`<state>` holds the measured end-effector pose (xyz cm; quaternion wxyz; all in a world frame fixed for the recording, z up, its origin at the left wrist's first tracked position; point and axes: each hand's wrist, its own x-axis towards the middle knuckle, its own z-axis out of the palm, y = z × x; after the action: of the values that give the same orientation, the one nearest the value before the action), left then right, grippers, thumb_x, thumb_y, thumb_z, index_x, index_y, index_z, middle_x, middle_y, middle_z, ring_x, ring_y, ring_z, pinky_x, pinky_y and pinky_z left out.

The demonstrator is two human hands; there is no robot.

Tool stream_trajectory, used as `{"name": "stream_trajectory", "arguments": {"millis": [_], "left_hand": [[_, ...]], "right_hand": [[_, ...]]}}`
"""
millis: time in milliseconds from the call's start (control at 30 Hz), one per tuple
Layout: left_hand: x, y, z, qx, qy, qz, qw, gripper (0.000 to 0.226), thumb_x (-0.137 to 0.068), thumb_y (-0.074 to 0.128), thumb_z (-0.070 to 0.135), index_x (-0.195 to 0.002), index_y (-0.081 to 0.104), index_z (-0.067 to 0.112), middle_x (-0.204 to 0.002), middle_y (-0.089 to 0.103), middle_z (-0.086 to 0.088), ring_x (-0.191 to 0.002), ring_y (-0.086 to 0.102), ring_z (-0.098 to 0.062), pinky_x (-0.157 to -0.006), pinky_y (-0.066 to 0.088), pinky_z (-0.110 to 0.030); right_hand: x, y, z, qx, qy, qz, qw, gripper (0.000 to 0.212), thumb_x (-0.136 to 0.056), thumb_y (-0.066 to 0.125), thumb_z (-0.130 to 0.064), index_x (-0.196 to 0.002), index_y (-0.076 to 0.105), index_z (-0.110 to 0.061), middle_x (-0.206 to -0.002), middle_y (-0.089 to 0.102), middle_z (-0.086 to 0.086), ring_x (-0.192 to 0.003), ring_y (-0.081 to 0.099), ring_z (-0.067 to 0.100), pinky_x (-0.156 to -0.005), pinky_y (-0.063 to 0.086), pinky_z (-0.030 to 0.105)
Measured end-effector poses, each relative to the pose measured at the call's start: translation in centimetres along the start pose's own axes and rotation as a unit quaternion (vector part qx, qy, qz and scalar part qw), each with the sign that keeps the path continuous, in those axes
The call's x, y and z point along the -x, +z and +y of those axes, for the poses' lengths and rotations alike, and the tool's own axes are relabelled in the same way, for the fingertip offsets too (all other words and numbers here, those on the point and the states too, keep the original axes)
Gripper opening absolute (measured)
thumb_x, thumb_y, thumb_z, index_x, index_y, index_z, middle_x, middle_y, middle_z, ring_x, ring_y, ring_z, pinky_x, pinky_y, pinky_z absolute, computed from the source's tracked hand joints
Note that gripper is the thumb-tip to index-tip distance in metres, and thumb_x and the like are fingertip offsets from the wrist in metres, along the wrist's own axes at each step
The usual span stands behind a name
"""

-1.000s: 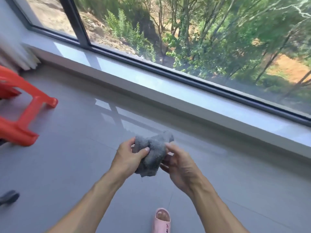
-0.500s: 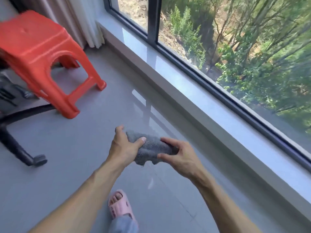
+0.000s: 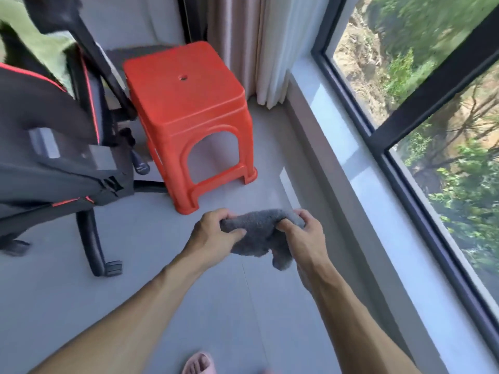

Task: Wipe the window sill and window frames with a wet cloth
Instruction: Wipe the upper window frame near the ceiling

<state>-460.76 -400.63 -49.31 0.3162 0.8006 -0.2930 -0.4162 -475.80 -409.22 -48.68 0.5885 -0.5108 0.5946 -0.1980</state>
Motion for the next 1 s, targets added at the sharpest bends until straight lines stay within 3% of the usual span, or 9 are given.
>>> {"name": "stream_trajectory", "arguments": {"millis": [100, 167, 267, 333, 467, 600, 733, 900, 1000], "left_hand": [[-6.1, -1.3, 2.1, 0.128, -0.099, 0.087, 0.983, 0.03, -0.084, 0.073, 0.029, -0.11, 0.061, 0.022, -0.098, 0.063, 0.004, -0.085, 0.06, -0.014, -0.073, 0.048, -0.022], [-11.5, -2.0, 3.0, 0.238, -0.167, 0.128, 0.948, 0.066, -0.074, 0.076, 0.049, -0.128, 0.055, 0.016, -0.104, 0.063, 0.001, -0.092, 0.063, -0.019, -0.091, 0.052, -0.036], [-19.5, -3.3, 4.0, 0.347, -0.224, 0.199, 0.889, 0.097, -0.056, 0.075, 0.067, -0.135, 0.05, 0.015, -0.114, 0.064, -0.002, -0.097, 0.066, -0.021, -0.095, 0.051, -0.045], [-24.5, -4.1, 4.2, 0.423, -0.253, 0.266, 0.828, 0.094, -0.054, 0.08, 0.066, -0.128, 0.055, 0.014, -0.12, 0.063, -0.004, -0.1, 0.066, -0.026, -0.094, 0.053, -0.046], [-30.0, -5.3, 4.7, 0.522, -0.326, 0.325, 0.718, 0.146, -0.023, 0.075, 0.078, -0.146, 0.031, 0.011, -0.133, 0.053, -0.009, -0.115, 0.058, -0.035, -0.094, 0.051, -0.052], [-33.1, -6.3, 4.6, 0.568, -0.309, 0.3, 0.701, 0.122, -0.059, 0.078, 0.069, -0.152, 0.019, 0.018, -0.143, 0.044, -0.009, -0.124, 0.051, -0.036, -0.099, 0.047, -0.052], [-35.0, -5.9, 5.2, 0.62, -0.313, 0.34, 0.634, 0.138, -0.047, 0.088, 0.056, -0.152, 0.002, 0.03, -0.151, 0.034, -0.009, -0.128, 0.049, -0.033, -0.1, 0.044, -0.057], [-33.4, -4.2, 5.9, 0.639, -0.275, 0.372, 0.615, 0.124, -0.066, 0.088, 0.041, -0.151, -0.002, 0.03, -0.112, 0.054, 0.0, -0.079, 0.066, -0.021, -0.074, 0.055, -0.033], [-30.4, -2.9, 4.0, 0.628, -0.28, 0.337, 0.643, 0.127, -0.062, 0.089, 0.044, -0.149, -0.002, 0.033, -0.124, 0.051, 0.004, -0.097, 0.064, -0.023, -0.071, 0.054, -0.032]], "right_hand": [[-6.1, 3.0, -4.3, 0.04, -0.056, -0.034, 0.997, 0.003, -0.083, 0.059, -0.004, -0.084, 0.061, -0.005, -0.068, 0.058, -0.003, -0.061, 0.053, 0.009, -0.057, 0.046, 0.021], [-11.1, 5.1, -6.7, 0.07, -0.083, -0.065, 0.992, 0.009, -0.084, 0.059, -0.003, -0.079, 0.063, -0.011, -0.064, 0.058, -0.007, -0.059, 0.053, 0.006, -0.054, 0.043, 0.015], [-18.3, 8.8, -9.7, 0.146, -0.102, -0.128, 0.976, 0.009, -0.085, 0.06, -0.007, -0.09, 0.066, -0.012, -0.078, 0.067, 0.006, -0.072, 0.062, 0.019, -0.065, 0.051, 0.026], [-22.5, 10.8, -10.8, 0.183, -0.11, -0.145, 0.966, 0.011, -0.085, 0.06, -0.009, -0.094, 0.065, -0.007, -0.089, 0.069, 0.017, -0.083, 0.066, 0.03, -0.075, 0.055, 0.038], [-27.0, 13.1, -12.3, 0.214, -0.119, -0.135, 0.96, 0.014, -0.086, 0.058, -0.013, -0.1, 0.06, -0.012, -0.1, 0.065, 0.011, -0.092, 0.063, 0.027, -0.081, 0.052, 0.036], [-28.7, 14.9, -14.0, 0.336, -0.214, -0.063, 0.915, 0.015, -0.095, 0.054, -0.027, -0.109, 0.056, -0.022, -0.148, 0.035, 0.008, -0.107, 0.057, 0.035, -0.073, 0.035, 0.029], [-30.4, 16.8, -15.4, 0.443, -0.337, -0.141, 0.819, 0.012, -0.1, 0.048, -0.032, -0.1, 0.05, -0.02, -0.163, 0.02, 0.0, -0.101, 0.06, 0.04, -0.065, 0.035, 0.037], [-30.4, 16.6, -16.4, 0.502, -0.361, -0.166, 0.768, 0.017, -0.1, 0.04, -0.028, -0.107, 0.046, -0.014, -0.128, 0.058, 0.007, -0.102, 0.057, 0.039, -0.068, 0.029, 0.035], [-28.2, 15.4, -16.0, 0.509, -0.36, -0.144, 0.768, 0.016, -0.097, 0.042, -0.026, -0.101, 0.05, -0.012, -0.104, 0.061, 0.008, -0.092, 0.057, 0.038, -0.066, 0.032, 0.036]]}}
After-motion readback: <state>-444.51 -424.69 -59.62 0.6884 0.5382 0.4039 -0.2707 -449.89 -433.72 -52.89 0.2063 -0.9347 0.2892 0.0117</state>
